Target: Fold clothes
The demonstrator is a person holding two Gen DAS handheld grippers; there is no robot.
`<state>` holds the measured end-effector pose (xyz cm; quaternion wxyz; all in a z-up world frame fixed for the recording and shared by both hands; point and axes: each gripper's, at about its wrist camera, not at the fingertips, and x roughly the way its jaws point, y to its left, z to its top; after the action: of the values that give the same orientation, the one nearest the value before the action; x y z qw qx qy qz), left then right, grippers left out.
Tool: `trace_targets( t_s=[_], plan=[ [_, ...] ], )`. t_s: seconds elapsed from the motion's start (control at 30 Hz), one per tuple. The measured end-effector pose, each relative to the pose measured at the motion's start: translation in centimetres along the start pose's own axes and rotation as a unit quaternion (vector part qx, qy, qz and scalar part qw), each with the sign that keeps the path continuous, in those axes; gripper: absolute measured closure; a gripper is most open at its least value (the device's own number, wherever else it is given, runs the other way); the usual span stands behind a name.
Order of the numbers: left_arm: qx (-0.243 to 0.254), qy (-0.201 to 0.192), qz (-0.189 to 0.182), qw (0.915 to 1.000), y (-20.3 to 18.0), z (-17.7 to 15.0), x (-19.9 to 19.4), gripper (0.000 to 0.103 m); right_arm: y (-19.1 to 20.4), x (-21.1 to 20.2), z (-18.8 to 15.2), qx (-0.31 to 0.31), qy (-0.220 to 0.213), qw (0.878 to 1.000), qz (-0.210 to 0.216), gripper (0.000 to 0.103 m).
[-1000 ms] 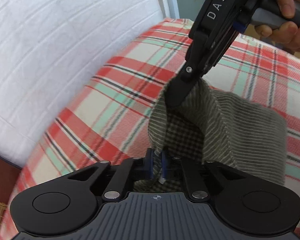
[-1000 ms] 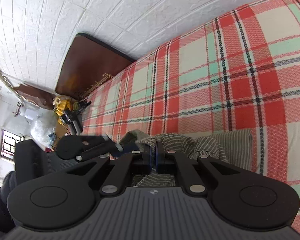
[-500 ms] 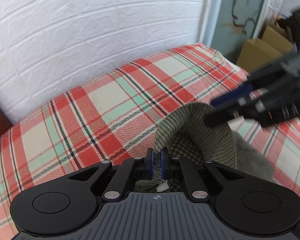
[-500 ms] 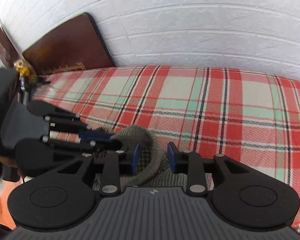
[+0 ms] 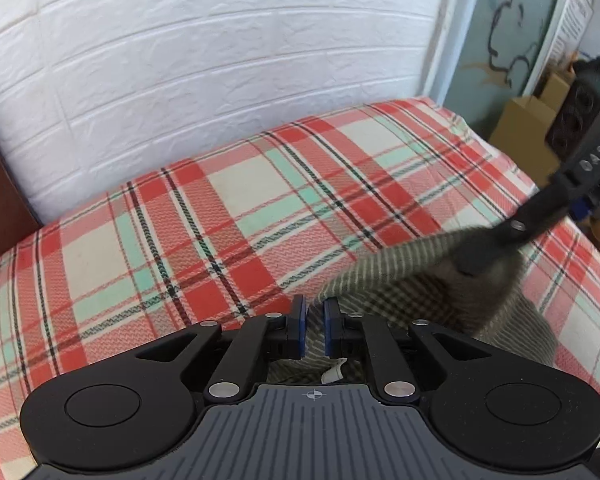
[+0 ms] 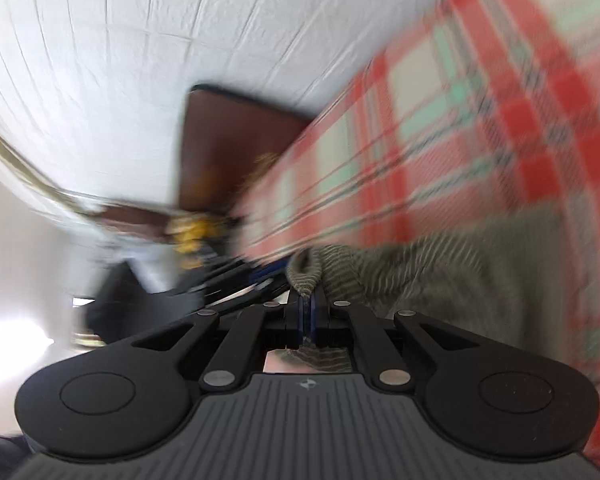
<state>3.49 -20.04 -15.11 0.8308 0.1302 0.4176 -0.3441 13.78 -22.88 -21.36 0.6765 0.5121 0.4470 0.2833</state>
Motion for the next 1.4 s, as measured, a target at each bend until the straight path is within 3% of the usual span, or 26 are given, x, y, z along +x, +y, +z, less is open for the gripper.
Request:
trace_targets(
  t_s=[0.07, 0.1, 0.17, 0.27, 0.33, 0.53, 0.73, 0.8, 0.83, 0.9, 0.97, 1.1, 1.2, 1.3, 1.4],
  plan=[
    [0.002, -0.002, 0.0, 1.0, -0.2, -0.1, 0.1, 0.097, -0.5, 0.4, -0.2, 0.021, 0.017, 0.999, 0.031, 0.099],
    [0.005, -0.001, 0.003, 1.0, -0.4, -0.1, 0.2, 0.091, -0.6, 0.4, -0.3, 0.027, 0.017, 0.999, 0.035, 0.099],
    [0.014, -0.003, 0.014, 0.9998, -0.9, -0.3, 0.1, 0.066, -0.8, 0.4, -0.4, 0.037, 0.017, 0.998, 0.04, 0.099],
    [0.047, -0.013, 0.031, 0.9983, -1.7, -0.5, -1.1, 0.065, -1.3, 0.0, -0.1, 0.052, -0.001, 0.998, 0.034, 0.099],
    [0.101, -0.019, 0.046, 0.9936, -2.8, -0.6, -1.9, 0.061, -1.5, -0.2, 0.2, 0.055, -0.003, 0.998, 0.035, 0.099],
    [0.259, -0.031, 0.065, 0.9633, -6.2, -0.4, -2.1, 0.058, -1.3, 0.3, 0.7, 0.044, 0.018, 0.998, 0.039, 0.099],
    [0.35, -0.026, 0.059, 0.9345, -8.1, -0.5, -0.6, 0.058, 0.2, 0.2, 1.2, 0.012, 0.042, 0.999, 0.027, 0.097],
    [0.363, -0.022, 0.051, 0.9301, -8.6, -0.5, -0.2, 0.058, 0.6, 0.1, 1.3, 0.003, 0.048, 0.999, 0.021, 0.097],
    [0.362, -0.015, 0.043, 0.9311, -8.7, -0.3, 0.1, 0.079, 0.7, 0.0, 1.3, 0.0, 0.047, 0.999, 0.015, 0.095],
    [0.345, 0.002, 0.027, 0.9383, -8.5, 0.0, 0.7, 0.095, 0.9, -0.4, 1.3, -0.01, 0.024, 0.999, -0.024, 0.09],
    [0.311, 0.015, 0.013, 0.9504, -7.8, 0.4, 1.1, 0.097, 1.6, -1.1, 1.1, -0.032, -0.014, 0.996, -0.086, 0.079],
    [0.232, 0.017, -0.003, 0.9726, -5.9, 1.2, 1.1, 0.098, 4.7, -1.4, -0.8, -0.125, -0.045, 0.976, -0.172, 0.076],
    [0.207, 0.017, -0.007, 0.9782, -5.3, 1.6, 1.0, 0.098, 6.6, -0.9, -2.7, -0.182, -0.051, 0.959, -0.21, 0.074],
    [0.201, 0.02, -0.007, 0.9794, -5.0, 1.9, 1.3, 0.098, 7.5, -0.8, -4.4, -0.201, -0.079, 0.946, -0.242, 0.065],
    [0.178, 0.022, -0.016, 0.9837, -4.5, 2.1, 1.5, 0.098, 7.4, -0.1, -5.6, -0.196, -0.078, 0.946, -0.247, 0.064]
  ],
)
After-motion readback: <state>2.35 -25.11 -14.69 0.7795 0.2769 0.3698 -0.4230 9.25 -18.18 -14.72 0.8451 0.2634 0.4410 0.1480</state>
